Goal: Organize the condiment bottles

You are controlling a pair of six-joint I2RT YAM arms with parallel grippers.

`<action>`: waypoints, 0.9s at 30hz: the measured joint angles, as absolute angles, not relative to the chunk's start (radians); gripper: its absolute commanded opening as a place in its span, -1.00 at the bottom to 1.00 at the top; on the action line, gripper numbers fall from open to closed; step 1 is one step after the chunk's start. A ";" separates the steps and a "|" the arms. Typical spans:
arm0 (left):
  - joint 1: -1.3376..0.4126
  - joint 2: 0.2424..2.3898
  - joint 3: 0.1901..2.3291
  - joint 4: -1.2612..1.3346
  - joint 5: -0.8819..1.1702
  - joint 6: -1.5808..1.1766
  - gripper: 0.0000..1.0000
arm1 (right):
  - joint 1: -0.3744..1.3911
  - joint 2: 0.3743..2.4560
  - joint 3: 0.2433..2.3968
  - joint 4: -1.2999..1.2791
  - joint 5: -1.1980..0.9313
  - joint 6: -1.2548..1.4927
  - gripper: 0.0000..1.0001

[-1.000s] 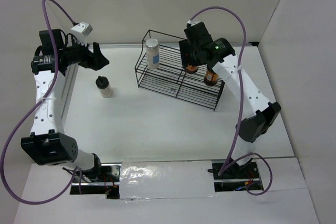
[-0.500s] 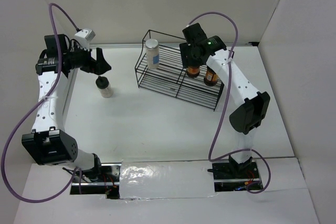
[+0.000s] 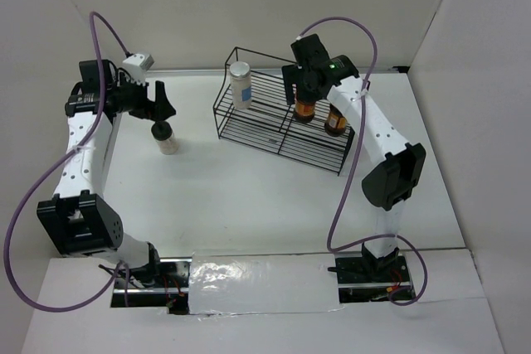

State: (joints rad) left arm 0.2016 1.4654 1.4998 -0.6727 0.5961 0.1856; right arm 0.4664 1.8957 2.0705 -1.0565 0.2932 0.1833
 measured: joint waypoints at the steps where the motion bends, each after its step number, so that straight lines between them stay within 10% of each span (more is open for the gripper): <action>1: 0.202 1.473 1.493 -0.668 0.590 0.187 0.99 | 0.466 1.898 2.070 -1.050 0.292 0.182 0.90; 27: 0.205 1.621 1.289 -0.444 0.348 0.263 0.99 | 0.561 1.884 2.110 -0.992 0.470 0.110 1.00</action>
State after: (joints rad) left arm 0.2054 1.6211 1.2892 -0.4442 0.3477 0.2626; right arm 0.5610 1.8835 2.1098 -0.9924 0.4698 0.1097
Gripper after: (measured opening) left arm 0.993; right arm 0.997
